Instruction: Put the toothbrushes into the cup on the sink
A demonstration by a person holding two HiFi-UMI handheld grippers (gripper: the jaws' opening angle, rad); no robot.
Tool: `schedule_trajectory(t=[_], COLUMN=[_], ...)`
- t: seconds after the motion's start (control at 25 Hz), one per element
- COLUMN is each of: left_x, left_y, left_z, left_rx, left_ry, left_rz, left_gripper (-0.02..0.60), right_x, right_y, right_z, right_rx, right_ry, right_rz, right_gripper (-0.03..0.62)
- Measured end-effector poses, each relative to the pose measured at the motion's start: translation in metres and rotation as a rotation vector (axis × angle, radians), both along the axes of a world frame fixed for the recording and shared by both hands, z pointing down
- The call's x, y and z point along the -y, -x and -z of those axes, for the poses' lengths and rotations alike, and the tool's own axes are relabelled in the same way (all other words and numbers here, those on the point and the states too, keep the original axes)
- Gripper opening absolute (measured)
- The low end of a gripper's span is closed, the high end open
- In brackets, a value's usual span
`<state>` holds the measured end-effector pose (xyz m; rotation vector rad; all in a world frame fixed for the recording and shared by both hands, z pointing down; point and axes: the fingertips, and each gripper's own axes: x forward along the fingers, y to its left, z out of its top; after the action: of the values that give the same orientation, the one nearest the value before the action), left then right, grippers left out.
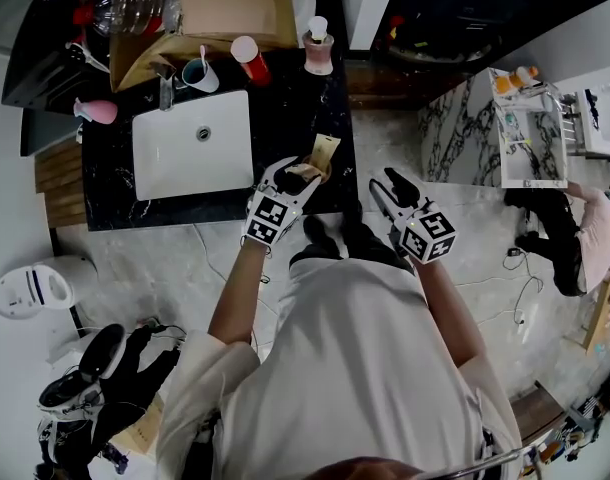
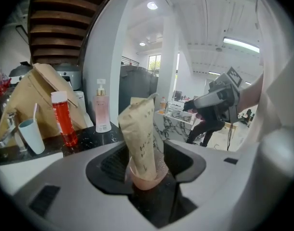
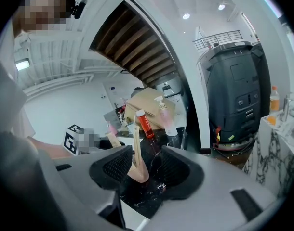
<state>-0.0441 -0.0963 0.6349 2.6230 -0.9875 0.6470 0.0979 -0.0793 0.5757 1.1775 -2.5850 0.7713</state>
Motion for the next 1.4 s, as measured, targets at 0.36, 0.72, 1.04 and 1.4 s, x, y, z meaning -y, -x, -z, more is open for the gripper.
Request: schedule_trajectory(t=[0.36, 0.72, 1.04, 1.4], left_x=[-0.012, -0.034, -0.052, -0.071], left_y=[0.015, 0.038, 0.061, 0.085], left_z=[0.023, 0.060, 0.100, 0.140], left_rx=[-0.052, -0.109, -0.161, -0.121], left_ry=[-0.014, -0.058, -0.073, -0.177], left_rz=[0.054, 0.116, 0.178, 0.234], left_gripper=[0.233, 0.212, 0.169, 0.100], right_x=[-0.002, -0.013, -0.024, -0.033], right_y=[0.010, 0.020, 0.029, 0.035], right_z=[0.017, 0.037, 0.059, 0.087], right_rx=[-0.017, -0.073, -0.122, -0.131], right_ry=[-0.049, -0.097, -0.140, -0.176], right_rz=[0.031, 0.054, 0.054, 0.077], right_gripper=[0.202, 0.166, 0.115, 0.077])
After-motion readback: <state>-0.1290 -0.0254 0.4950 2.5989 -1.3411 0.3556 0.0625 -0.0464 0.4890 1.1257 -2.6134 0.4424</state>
